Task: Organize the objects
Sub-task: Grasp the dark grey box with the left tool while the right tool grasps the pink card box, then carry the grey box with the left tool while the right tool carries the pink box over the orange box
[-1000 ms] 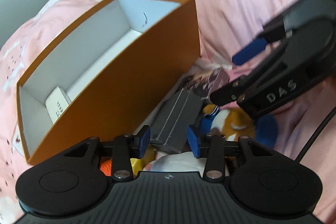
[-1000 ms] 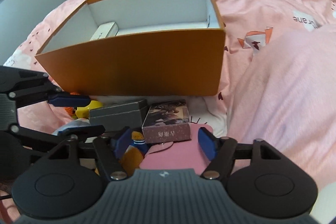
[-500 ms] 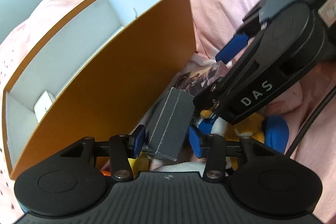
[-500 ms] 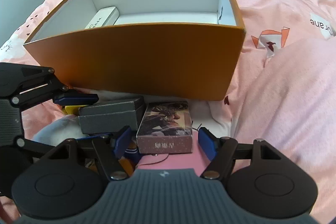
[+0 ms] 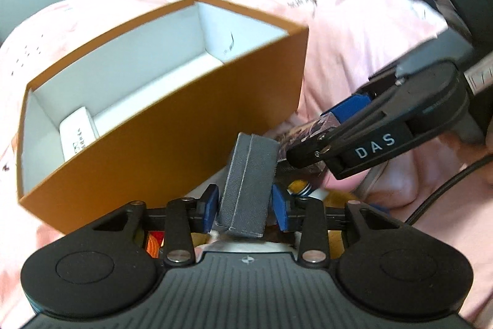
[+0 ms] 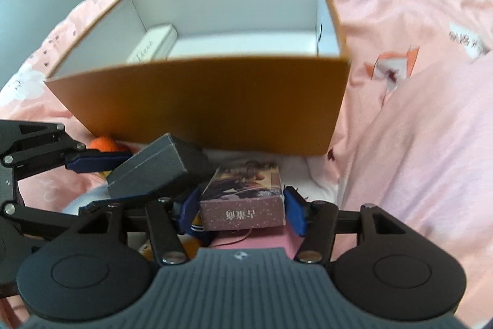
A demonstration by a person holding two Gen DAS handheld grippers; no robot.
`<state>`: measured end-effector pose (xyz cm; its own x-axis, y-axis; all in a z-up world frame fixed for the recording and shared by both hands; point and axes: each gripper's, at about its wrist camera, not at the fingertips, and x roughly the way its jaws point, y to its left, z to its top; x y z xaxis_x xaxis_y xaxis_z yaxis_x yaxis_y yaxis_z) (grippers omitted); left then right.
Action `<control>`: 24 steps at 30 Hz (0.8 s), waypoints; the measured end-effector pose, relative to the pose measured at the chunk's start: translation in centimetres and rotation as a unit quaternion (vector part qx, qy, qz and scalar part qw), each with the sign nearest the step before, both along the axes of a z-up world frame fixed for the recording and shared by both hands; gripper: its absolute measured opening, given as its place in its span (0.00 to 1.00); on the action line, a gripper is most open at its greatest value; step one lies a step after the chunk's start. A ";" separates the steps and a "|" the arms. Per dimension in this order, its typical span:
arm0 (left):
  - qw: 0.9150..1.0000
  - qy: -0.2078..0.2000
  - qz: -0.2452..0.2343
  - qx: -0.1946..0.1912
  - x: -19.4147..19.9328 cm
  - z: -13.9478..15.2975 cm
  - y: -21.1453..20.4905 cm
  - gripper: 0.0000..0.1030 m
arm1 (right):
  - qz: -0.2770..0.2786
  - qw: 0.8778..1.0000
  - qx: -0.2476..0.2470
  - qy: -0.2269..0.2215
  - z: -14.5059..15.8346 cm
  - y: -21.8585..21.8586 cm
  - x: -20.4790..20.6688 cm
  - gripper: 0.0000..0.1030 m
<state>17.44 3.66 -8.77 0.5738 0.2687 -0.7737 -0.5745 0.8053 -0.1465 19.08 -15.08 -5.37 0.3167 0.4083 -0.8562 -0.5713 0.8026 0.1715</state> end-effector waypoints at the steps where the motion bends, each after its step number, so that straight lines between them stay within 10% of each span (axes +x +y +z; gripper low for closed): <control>1: 1.000 -0.012 0.016 -0.009 -0.4 0.4 0.1 0.40 | 0.000 1.000 0.004 -0.006 0.6 -0.1 -0.2 0.58; 16: 0.981 -0.150 0.109 0.053 -4.5 10.6 -0.1 0.39 | 0.036 0.990 0.074 -0.115 11.1 -0.6 -3.0 0.58; 24: 0.967 -0.150 0.169 0.120 -3.9 13.3 3.1 0.37 | 0.037 0.978 0.100 -0.179 15.3 1.6 -1.0 0.58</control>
<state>13.55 6.72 4.54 0.6103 0.6315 -0.4783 -0.7718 0.6102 -0.1791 18.05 -13.44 9.90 0.5448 0.5887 -0.5971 -0.6782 0.7282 0.0992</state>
